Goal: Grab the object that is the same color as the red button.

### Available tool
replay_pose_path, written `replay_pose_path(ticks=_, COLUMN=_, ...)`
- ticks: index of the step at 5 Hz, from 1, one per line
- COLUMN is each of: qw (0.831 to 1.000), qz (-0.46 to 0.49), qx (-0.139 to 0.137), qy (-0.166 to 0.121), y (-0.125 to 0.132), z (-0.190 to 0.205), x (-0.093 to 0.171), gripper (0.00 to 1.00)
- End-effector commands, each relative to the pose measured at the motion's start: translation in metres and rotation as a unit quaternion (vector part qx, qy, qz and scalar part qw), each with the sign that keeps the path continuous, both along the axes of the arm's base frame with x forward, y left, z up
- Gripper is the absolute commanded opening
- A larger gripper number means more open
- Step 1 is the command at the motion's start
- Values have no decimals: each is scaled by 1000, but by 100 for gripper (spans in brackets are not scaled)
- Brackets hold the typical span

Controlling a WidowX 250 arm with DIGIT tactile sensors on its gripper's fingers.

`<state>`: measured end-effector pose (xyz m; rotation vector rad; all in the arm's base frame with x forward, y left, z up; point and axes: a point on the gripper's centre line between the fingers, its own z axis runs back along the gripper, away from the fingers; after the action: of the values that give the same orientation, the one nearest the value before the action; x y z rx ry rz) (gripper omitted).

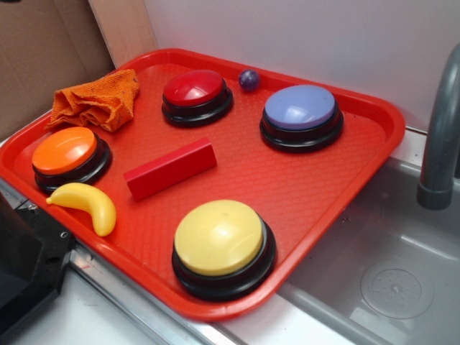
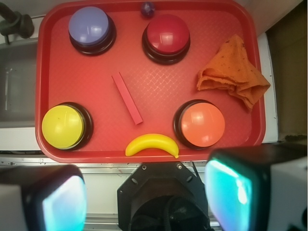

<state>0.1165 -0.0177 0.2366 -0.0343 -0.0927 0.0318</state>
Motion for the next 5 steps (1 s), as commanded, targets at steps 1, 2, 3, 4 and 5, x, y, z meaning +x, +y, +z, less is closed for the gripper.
replay_pose_path(ticks=1, qw=1000, qz=0, qx=0, qy=0, y=0, z=0, x=0, gripper=100)
replay_pose_path(ticks=2, qw=999, qz=-33, qx=-6, qy=-20, y=-9, z=-20, x=14, gripper=100)
replay_pose_path(ticks=3, qw=996, qz=-71, qx=8, qy=-43, y=-23, z=-43, x=30, gripper=100)
replay_pose_path(ticks=4, qw=995, qz=-84, qx=24, qy=-55, y=-29, z=-65, x=43, gripper=100)
replay_pose_path(ticks=5, qw=995, qz=-79, qx=32, qy=-42, y=-35, z=-105, x=59, gripper=100)
